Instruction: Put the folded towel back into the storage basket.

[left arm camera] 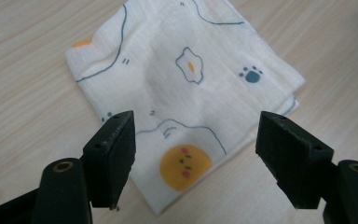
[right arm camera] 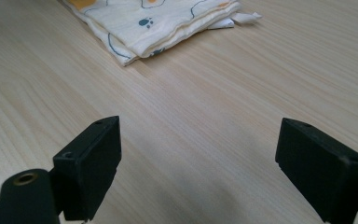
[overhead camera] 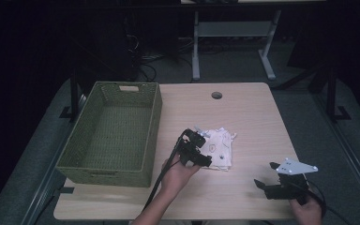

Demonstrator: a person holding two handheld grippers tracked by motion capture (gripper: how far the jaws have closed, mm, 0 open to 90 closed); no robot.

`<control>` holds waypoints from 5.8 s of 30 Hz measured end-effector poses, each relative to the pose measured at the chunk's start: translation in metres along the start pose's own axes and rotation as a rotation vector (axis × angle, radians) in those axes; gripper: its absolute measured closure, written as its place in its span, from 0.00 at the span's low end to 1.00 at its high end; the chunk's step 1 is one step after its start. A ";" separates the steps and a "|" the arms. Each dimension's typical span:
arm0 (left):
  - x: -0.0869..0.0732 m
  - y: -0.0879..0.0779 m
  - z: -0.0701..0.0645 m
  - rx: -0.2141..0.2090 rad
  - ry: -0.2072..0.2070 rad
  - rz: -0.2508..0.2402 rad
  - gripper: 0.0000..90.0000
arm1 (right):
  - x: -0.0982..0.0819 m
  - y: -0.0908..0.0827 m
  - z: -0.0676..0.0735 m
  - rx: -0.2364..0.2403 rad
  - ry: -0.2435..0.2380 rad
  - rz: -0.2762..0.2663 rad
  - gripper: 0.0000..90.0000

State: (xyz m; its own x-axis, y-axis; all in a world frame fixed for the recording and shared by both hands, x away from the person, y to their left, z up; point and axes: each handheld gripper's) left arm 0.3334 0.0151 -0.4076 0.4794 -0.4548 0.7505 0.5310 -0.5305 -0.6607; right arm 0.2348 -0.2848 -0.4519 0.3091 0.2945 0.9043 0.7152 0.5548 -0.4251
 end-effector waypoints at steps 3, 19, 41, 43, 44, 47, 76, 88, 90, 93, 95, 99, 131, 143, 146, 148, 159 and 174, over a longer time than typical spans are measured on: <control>0.008 0.011 0.002 0.002 0.003 0.014 0.32 | 0.000 0.000 0.001 0.004 0.000 -0.004 0.15; 0.025 0.052 0.012 -0.001 -0.020 0.045 0.32 | -0.001 -0.001 -0.003 0.008 0.013 -0.014 0.15; 0.019 0.080 0.016 0.041 -0.005 0.133 0.43 | -0.001 -0.002 -0.003 0.003 0.015 -0.019 0.15; 0.019 0.080 0.015 0.043 -0.004 0.130 0.46 | 0.000 -0.002 -0.003 0.003 0.012 -0.020 0.15; 0.019 0.079 0.015 0.045 -0.003 0.129 0.46 | 0.000 -0.002 -0.003 0.003 0.013 -0.020 0.15; 0.019 0.079 0.014 0.045 -0.001 0.128 0.49 | 0.000 -0.002 -0.002 0.005 0.012 -0.022 0.15; 0.015 0.075 0.023 0.037 -0.014 0.086 0.89 | 0.002 -0.004 -0.001 -0.002 0.008 -0.037 0.15; 0.015 0.060 0.034 -0.063 -0.104 0.050 0.92 | 0.000 -0.006 -0.005 -0.013 0.018 -0.039 0.15; 0.016 0.051 0.038 -0.124 -0.158 0.022 0.91 | 0.000 -0.005 -0.005 -0.013 0.019 -0.038 0.15; 0.018 0.040 0.040 -0.173 -0.207 -0.013 0.91 | 0.000 -0.005 -0.004 -0.016 0.016 -0.031 0.15; 0.019 0.037 0.041 -0.180 -0.208 -0.017 0.91 | 0.000 -0.005 -0.005 -0.018 0.014 -0.032 0.15; 0.020 0.023 0.046 -0.233 -0.239 -0.046 0.91 | 0.000 -0.005 -0.005 -0.019 0.019 -0.031 0.15; 0.019 -0.062 0.087 -0.355 -0.339 -0.183 0.90 | -0.001 -0.001 -0.005 -0.032 0.017 -0.012 0.15; 0.031 -0.094 0.099 -0.403 -0.338 -0.223 0.90 | 0.001 0.002 -0.002 -0.025 0.015 -0.010 0.15; 0.030 -0.101 0.105 -0.399 -0.343 -0.229 0.90 | 0.000 0.002 -0.003 -0.027 0.022 -0.009 0.15; 0.028 -0.105 0.109 -0.398 -0.348 -0.237 0.90 | 0.000 0.002 -0.004 -0.027 0.023 -0.011 0.15; 0.026 -0.126 0.134 -0.403 -0.365 -0.258 0.89 | 0.001 0.004 -0.005 -0.038 0.026 -0.013 0.15; 0.020 -0.154 0.159 -0.375 -0.378 -0.296 0.91 | 0.001 0.005 -0.006 -0.051 0.044 -0.010 0.15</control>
State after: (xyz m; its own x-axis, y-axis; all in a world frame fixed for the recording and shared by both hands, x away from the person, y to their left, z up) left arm 0.3725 0.2013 -0.2930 0.6003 0.0000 0.7998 0.4308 -0.8425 -0.3233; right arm 0.2423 -0.2860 -0.4525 0.3283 0.2539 0.9098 0.7490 0.5169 -0.4145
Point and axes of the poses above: each handheld gripper's, and its own axes: y roughly forward along the jaws, x roughly out of its top, z roughly to its left, and after that the axes turned 15 degrees about -z, right-handed
